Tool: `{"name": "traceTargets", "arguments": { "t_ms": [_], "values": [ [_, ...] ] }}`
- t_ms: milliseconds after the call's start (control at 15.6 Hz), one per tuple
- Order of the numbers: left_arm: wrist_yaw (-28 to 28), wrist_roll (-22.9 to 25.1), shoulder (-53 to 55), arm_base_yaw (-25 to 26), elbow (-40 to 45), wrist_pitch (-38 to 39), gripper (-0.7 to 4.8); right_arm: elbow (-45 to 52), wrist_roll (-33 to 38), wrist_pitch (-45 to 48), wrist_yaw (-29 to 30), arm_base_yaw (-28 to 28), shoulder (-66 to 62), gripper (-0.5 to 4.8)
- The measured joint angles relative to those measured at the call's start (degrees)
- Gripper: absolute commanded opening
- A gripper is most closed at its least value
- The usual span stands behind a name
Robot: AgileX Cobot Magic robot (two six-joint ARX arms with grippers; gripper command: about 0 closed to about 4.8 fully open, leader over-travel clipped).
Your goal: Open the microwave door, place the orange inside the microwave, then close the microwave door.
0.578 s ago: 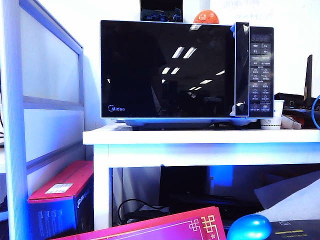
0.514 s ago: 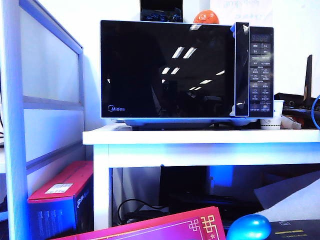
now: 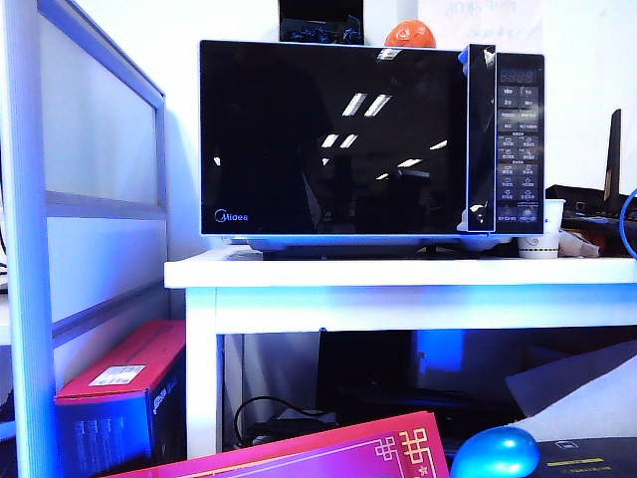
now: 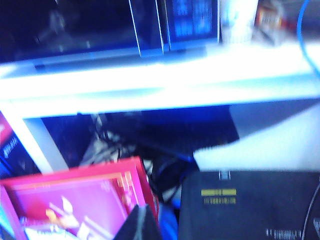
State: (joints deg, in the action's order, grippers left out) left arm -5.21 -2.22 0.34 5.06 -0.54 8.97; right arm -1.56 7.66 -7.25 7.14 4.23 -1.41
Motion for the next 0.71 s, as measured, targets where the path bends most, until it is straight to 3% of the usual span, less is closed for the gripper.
{"name": "traceTargets", "arguments": {
  "t_ms": [193, 321, 385, 514, 707],
  "values": [
    [-0.2, -1.0, 0.0, 0.0, 0.0, -0.2, -0.05, 0.1, 0.0, 5.2, 0.2, 0.0, 1.2, -0.01],
    [-1.1, -7.8, 0.0, 0.0, 0.1, -5.2, -0.05, -2.0, 0.4, 11.8, -1.1, 0.0, 1.2, -0.01],
    [-2.3, -8.5, 0.0, 0.0, -0.4, -8.7, -0.05, -4.9, 2.3, 10.0, -4.2, 0.0, 1.2, -0.01],
    [-2.6, -8.8, 0.0, 0.0, -5.3, -11.2, -0.05, -11.1, 4.3, 6.0, -10.6, 0.0, 1.2, -0.02],
    [3.4, -8.6, 5.7, 0.0, -18.6, -12.2, -0.05, -19.9, 4.3, 2.8, -11.5, 0.0, -1.8, -0.01]
  ]
}}
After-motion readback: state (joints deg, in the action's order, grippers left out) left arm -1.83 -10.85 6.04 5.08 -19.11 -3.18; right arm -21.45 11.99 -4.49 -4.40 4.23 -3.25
